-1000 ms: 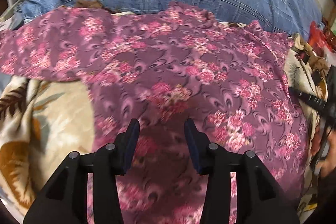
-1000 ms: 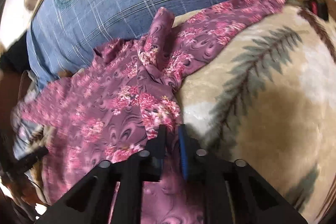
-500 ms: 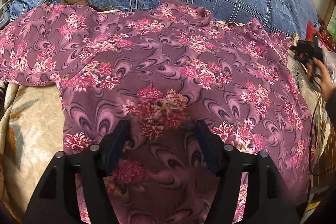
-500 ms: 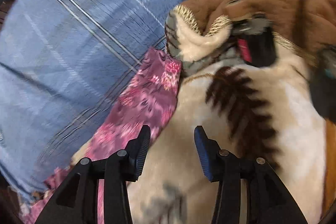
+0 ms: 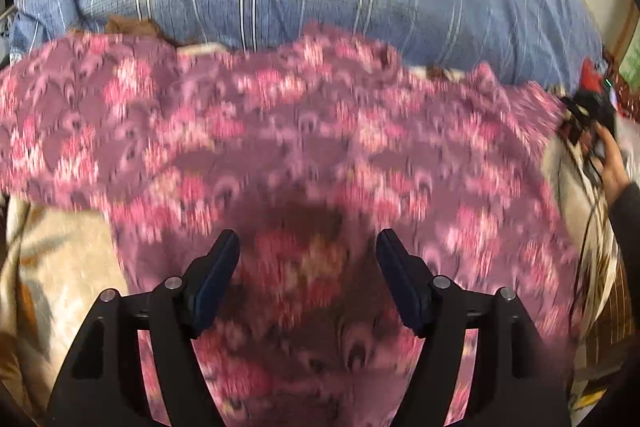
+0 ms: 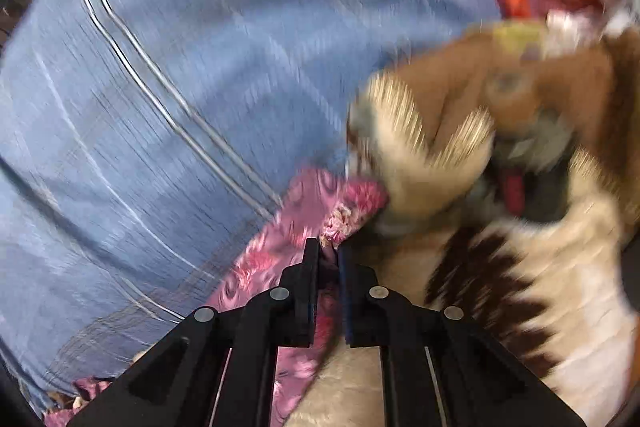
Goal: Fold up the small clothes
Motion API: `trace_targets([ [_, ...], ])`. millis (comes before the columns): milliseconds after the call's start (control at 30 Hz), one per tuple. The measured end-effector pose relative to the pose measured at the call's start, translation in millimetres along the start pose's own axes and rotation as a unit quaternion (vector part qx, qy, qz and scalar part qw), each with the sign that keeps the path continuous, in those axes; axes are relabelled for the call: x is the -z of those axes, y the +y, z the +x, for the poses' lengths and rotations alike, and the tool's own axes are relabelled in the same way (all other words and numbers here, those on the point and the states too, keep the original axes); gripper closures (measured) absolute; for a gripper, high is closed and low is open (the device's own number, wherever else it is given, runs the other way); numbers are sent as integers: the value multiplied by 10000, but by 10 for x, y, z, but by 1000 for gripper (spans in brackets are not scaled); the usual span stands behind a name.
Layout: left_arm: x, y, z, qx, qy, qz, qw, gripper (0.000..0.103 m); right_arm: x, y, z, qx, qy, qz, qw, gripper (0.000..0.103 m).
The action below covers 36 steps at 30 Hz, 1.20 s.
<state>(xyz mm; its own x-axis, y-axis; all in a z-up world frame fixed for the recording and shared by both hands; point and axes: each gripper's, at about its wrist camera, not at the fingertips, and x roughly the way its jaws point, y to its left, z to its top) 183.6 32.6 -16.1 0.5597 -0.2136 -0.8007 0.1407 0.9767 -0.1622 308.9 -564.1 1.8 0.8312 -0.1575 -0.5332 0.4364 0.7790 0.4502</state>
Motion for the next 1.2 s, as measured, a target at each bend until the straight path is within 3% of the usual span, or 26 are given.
trace_targets([
  [167, -304, 2, 150, 36, -194, -261, 9995, 33, -242, -423, -307, 232, -368, 310, 9986, 95],
  [200, -347, 22, 249, 16, -110, -374, 9992, 33, -240, -475, -289, 308, -332, 381, 9982, 96],
  [233, -369, 39, 333, 17, -22, -450, 9990, 33, -237, -550, -272, 421, -309, 447, 9976, 103],
  [333, -374, 74, 590, -62, 285, -560, 9980, 33, -241, -830, -285, 714, -296, 713, 9945, 103],
  [400, -356, 2, 606, -253, 162, -336, 9990, 33, -214, -987, -427, 708, -339, 946, 9924, 103],
  [467, -333, -51, 611, -267, 150, -214, 9993, 32, -217, -1066, -459, 284, -283, 1119, 9929, 101],
  [567, -287, -90, 643, -371, 92, -72, 9992, 31, -110, -1049, -508, -328, 26, 1047, 9940, 89],
  [600, -278, -97, 649, -391, 80, -57, 9992, 30, -52, -993, -511, -437, 145, 942, 9945, 75],
  [633, -276, -97, 655, -393, 79, -71, 9992, 30, 14, -911, -511, -431, 239, 793, 9956, 53],
  [700, -281, -80, 650, -361, 96, -137, 9992, 30, 72, -827, -467, -251, 294, 570, 9976, 36],
  [767, -276, -60, 641, -326, 123, -185, 9992, 30, 117, -746, -278, 0, 464, 532, 9975, 36],
  [800, -278, -51, 639, -312, 150, -206, 9992, 30, 151, -754, -165, -15, 636, 678, 9957, 36],
  [833, -284, -43, 640, -302, 176, -229, 9991, 30, 177, -757, -100, -134, 736, 791, 9941, 45],
  [867, -292, -34, 635, -280, 210, -265, 9990, 30, 201, -730, -79, -356, 754, 828, 9931, 61],
  [900, -298, -15, 596, -218, 241, -320, 9990, 30, 202, -689, -101, -410, 726, 754, 9937, 96],
  [933, -313, -7, 576, -154, 248, -353, 9990, 30, 175, -624, -175, -432, 601, 601, 9954, 94],
  [1000, -358, 3, 507, -100, 145, -359, 9992, 30, 56, -508, -495, -618, -44, 248, 9978, 94],
  [1100, -403, 21, 468, -165, -19, -340, 9993, 30, -123, -558, -788, -621, -651, 381, 9952, 95],
  [1200, -379, 53, 616, -171, 182, -450, 9987, 30, -212, -634, -696, -33, -596, 392, 9974, 95],
])
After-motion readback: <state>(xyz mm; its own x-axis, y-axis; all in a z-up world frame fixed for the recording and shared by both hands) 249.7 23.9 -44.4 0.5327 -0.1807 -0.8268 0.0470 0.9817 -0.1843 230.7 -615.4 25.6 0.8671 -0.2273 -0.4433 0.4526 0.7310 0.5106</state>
